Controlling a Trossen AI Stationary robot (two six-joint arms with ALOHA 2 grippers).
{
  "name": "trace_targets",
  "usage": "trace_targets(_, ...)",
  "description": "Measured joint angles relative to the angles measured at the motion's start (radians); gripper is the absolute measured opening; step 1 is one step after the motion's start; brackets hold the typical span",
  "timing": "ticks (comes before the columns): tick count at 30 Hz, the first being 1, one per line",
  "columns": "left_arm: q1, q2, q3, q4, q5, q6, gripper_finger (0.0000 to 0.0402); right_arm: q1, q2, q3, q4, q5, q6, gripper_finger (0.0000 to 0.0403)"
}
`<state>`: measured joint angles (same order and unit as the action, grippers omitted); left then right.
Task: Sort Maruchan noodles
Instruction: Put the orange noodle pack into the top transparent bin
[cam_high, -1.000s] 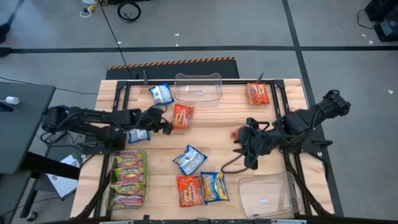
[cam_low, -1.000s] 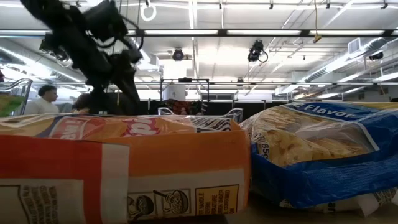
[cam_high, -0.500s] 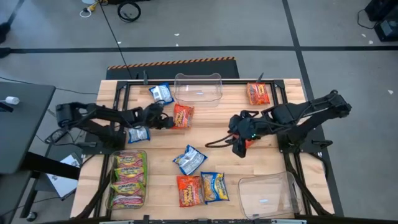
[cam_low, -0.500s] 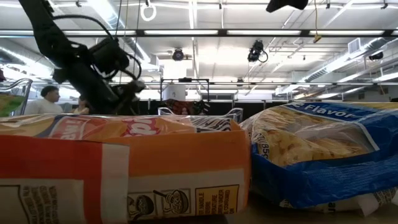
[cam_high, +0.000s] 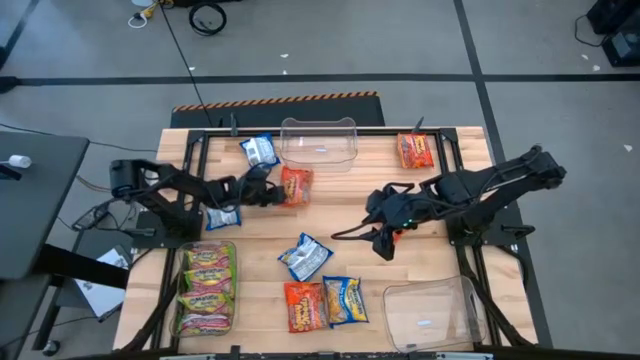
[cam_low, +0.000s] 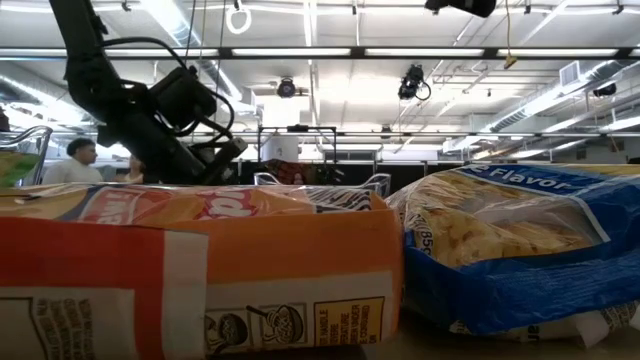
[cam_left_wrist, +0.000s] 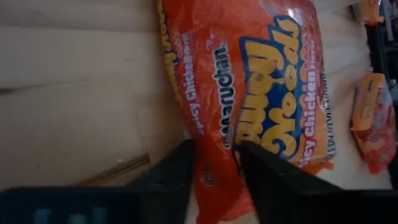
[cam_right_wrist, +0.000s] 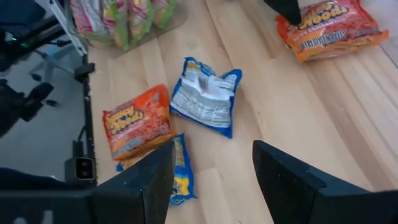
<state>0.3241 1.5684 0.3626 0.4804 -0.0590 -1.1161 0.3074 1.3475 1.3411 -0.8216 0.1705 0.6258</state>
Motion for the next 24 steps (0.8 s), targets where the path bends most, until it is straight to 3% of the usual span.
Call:
trace_targets(4,-0.049,-0.009,-0.001,-0.004,-0.040,0.005,0.0022,0.011,-0.015,0.000,0.001,0.007,0.001,0.0217)
trace_targets(8,-0.160,-0.076,0.003,-0.047,-0.039,-0.055,0.0008,0.048,-0.043,0.001,-0.002,-0.010,0.033,0.0210)
trace_targets(12,-0.305,-0.189,0.080,-0.207,-0.167,-0.089,0.0005,0.123,-0.063,0.001,-0.006,-0.006,0.090,0.0204)
trace_targets(18,-0.437,-0.268,0.384,-0.662,-0.398,-0.009,0.0003,0.228,-0.065,0.002,-0.006,0.068,0.175,0.0201)
trace_targets(24,-0.351,-0.218,0.720,-0.957,-0.503,0.261,0.0002,0.282,-0.058,0.002,-0.004,0.171,0.239,0.0201)
